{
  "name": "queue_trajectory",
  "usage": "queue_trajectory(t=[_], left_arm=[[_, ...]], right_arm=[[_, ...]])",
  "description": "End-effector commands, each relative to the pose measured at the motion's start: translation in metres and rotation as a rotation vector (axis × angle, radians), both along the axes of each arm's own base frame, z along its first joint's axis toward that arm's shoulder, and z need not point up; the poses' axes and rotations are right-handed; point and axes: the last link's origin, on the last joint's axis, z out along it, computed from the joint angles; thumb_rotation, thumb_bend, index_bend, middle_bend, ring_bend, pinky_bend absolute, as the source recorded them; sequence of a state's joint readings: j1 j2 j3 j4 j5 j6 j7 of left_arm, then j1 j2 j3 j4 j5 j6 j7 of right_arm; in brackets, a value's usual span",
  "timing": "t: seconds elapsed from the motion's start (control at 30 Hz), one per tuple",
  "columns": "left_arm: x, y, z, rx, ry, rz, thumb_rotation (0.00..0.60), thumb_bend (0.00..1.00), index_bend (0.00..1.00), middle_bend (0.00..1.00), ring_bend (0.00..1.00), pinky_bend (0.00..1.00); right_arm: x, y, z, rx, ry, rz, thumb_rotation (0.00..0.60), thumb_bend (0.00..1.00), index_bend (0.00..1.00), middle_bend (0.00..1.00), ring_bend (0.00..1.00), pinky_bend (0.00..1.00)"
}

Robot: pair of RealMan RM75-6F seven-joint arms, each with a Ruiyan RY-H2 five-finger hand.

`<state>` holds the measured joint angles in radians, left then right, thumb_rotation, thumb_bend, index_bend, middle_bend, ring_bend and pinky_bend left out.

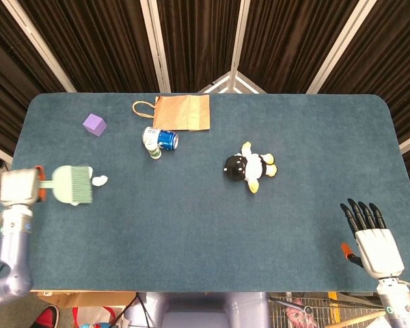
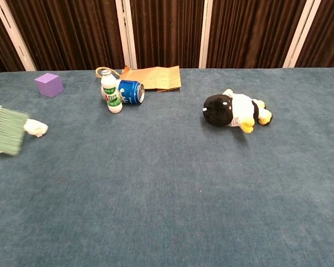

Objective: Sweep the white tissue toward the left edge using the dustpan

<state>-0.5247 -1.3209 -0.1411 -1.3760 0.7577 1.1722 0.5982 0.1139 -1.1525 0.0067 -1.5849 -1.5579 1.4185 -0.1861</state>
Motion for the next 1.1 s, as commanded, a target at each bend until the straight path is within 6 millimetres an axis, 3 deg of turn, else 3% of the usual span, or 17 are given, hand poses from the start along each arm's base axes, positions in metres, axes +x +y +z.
queue_trajectory(t=[0.03,0.23,0.37,0.47,0.7,0.97,1.07,1.1], left_arm=[[-0.022,-0.006,0.03,0.062,-0.005,0.05,0.6,0.71,0.79,1.0,1.0,1.0],[-0.027,-0.01,0.06,0.139,-0.064,0.032,0.6,0.71,0.79,1.0,1.0,1.0],[-0.008,-0.01,0.062,0.157,-0.179,-0.03,0.6,0.71,0.79,1.0,1.0,1.0],[0.016,-0.015,0.05,0.11,-0.248,-0.101,0.6,0.71,0.79,1.0,1.0,1.0],[0.079,-0.042,-0.012,-0.1,-0.379,-0.233,0.6,0.68,0.76,1.0,1.0,1.0],[0.13,-0.068,-0.092,-0.279,-0.476,-0.281,0.6,0.58,0.68,1.0,1.0,1.0],[0.139,-0.074,-0.119,-0.31,-0.461,-0.28,0.6,0.36,0.55,1.0,1.0,1.0],[0.14,-0.076,-0.124,-0.317,-0.453,-0.272,0.6,0.24,0.49,1.0,1.0,1.0]], right_arm=[[0.0,0.001,-0.001,0.002,0.002,0.0,0.6,0.32,0.0,0.0,0.0,0.0],[0.001,0.0,-0.001,-0.001,0.001,0.002,0.6,0.32,0.0,0.0,0.0,0.0],[0.001,0.0,-0.002,0.002,0.002,0.001,0.6,0.32,0.0,0.0,0.0,0.0],[0.001,-0.001,-0.003,0.003,0.003,0.005,0.6,0.32,0.0,0.0,0.0,0.0],[0.001,-0.001,-0.002,0.003,0.001,0.004,0.6,0.32,0.0,0.0,0.0,0.0],[0.0,-0.001,0.0,-0.002,-0.002,-0.002,0.6,0.32,0.0,0.0,0.0,0.0],[-0.001,0.0,0.0,-0.003,-0.004,-0.008,0.6,0.32,0.0,0.0,0.0,0.0],[-0.001,0.0,0.001,-0.004,-0.004,-0.009,0.6,0.32,0.0,0.0,0.0,0.0]])
